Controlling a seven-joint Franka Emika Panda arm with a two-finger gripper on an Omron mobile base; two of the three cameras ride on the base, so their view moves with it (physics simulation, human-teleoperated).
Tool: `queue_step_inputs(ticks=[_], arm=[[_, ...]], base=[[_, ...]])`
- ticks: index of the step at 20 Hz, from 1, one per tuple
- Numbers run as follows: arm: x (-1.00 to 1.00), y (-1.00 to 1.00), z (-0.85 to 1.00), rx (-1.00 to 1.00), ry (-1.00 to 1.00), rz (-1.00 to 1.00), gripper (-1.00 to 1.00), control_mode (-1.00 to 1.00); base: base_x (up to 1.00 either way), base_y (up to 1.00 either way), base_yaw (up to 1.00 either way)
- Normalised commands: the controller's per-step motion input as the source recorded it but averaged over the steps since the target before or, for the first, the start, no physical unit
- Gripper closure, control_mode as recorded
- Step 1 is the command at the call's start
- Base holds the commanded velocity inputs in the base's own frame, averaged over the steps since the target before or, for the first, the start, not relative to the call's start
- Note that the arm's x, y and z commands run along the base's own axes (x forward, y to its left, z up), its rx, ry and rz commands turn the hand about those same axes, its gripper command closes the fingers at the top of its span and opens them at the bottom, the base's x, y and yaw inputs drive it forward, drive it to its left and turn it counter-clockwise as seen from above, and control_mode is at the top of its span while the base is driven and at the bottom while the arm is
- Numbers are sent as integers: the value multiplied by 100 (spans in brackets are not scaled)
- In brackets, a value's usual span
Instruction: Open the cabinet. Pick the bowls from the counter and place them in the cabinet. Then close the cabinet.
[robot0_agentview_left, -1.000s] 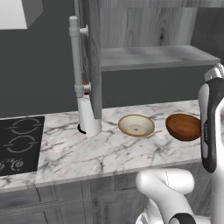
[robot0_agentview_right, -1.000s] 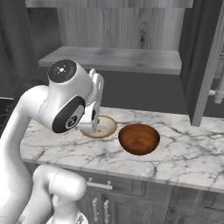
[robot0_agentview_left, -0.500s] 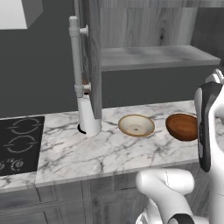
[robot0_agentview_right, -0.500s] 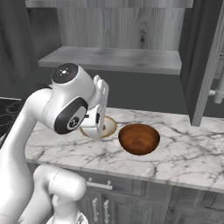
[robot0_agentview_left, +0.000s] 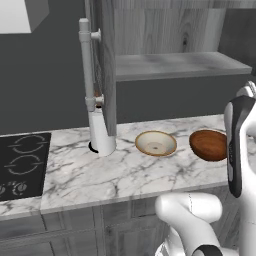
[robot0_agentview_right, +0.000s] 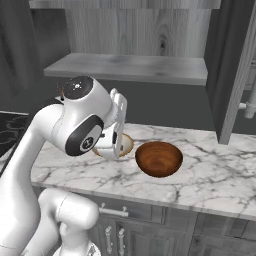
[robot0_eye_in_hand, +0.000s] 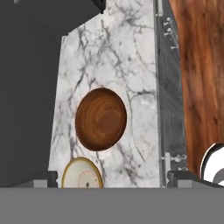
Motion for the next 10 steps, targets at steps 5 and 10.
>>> queue_step_inputs(ticks=[5, 10], arm=[[-1, -17, -22, 3, -2, 0, -100, -100], [0, -19, -36, 8, -1, -7, -100, -100]], base=[[0, 0, 0], [0, 0, 0]])
